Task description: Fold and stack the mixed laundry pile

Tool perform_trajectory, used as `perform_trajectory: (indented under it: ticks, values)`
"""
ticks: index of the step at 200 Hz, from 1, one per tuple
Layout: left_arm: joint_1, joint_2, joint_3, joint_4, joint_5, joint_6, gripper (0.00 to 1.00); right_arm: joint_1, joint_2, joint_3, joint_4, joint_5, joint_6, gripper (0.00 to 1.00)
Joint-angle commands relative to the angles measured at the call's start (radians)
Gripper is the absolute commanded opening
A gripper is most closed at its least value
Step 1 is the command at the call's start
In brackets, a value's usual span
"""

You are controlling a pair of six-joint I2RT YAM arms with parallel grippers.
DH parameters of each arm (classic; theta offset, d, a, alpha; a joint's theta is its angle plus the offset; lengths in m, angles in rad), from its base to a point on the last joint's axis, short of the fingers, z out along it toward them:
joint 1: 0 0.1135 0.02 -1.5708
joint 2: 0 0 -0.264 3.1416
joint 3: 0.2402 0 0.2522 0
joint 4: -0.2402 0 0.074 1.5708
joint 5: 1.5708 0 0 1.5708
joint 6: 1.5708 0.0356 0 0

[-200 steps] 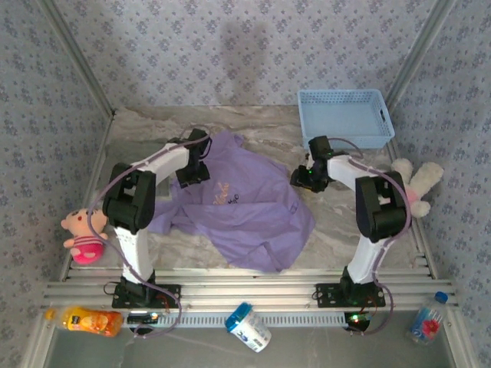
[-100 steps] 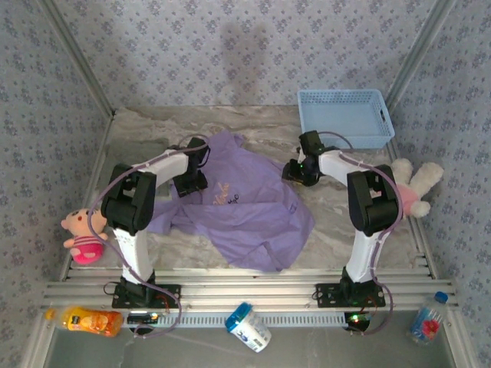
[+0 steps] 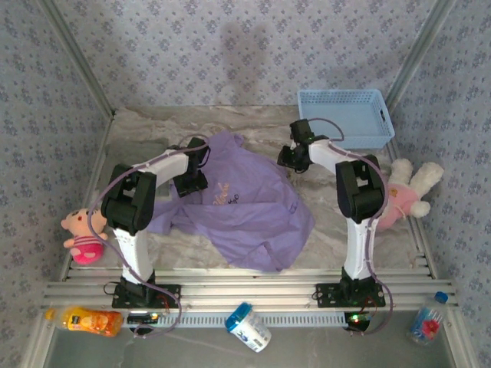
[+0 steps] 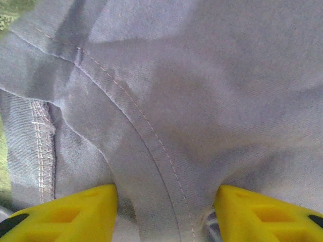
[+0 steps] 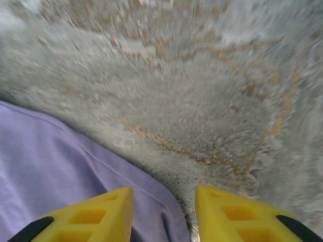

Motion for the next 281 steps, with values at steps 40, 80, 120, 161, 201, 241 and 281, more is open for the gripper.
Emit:
perform_trajectory:
  ticks: [40, 80, 120, 161, 201, 241, 281]
  values:
    - [0.005, 0.051, -0.024, -0.061, -0.009, -0.007, 0.55, 0.005, 0.002, 0.009, -0.086, 0.05, 0.014, 0.0]
    - [0.005, 0.068, -0.021, -0.067, -0.014, 0.002, 0.55, -0.117, -0.15, 0.091, -0.127, 0.05, -0.019, 0.0]
    - [0.005, 0.07, -0.019, -0.066, -0.007, 0.008, 0.55, -0.168, -0.255, 0.219, -0.13, 0.043, -0.096, 0.0]
    - [0.005, 0.076, 0.01, -0.072, -0.004, 0.021, 0.55, -0.109, -0.078, 0.309, -0.231, -0.042, -0.191, 0.36]
    - [0.001, 0.049, 0.041, -0.083, 0.0, 0.023, 0.57, -0.164, -0.166, 0.073, -0.184, 0.006, -0.153, 0.46]
    - [-0.01, -0.002, 0.109, -0.111, 0.038, 0.045, 0.59, -0.247, -0.274, -0.177, -0.087, -0.028, -0.092, 0.47]
    - [-0.013, -0.04, 0.253, -0.069, 0.054, 0.114, 0.54, -0.152, -0.291, -0.373, 0.005, -0.066, -0.012, 0.41]
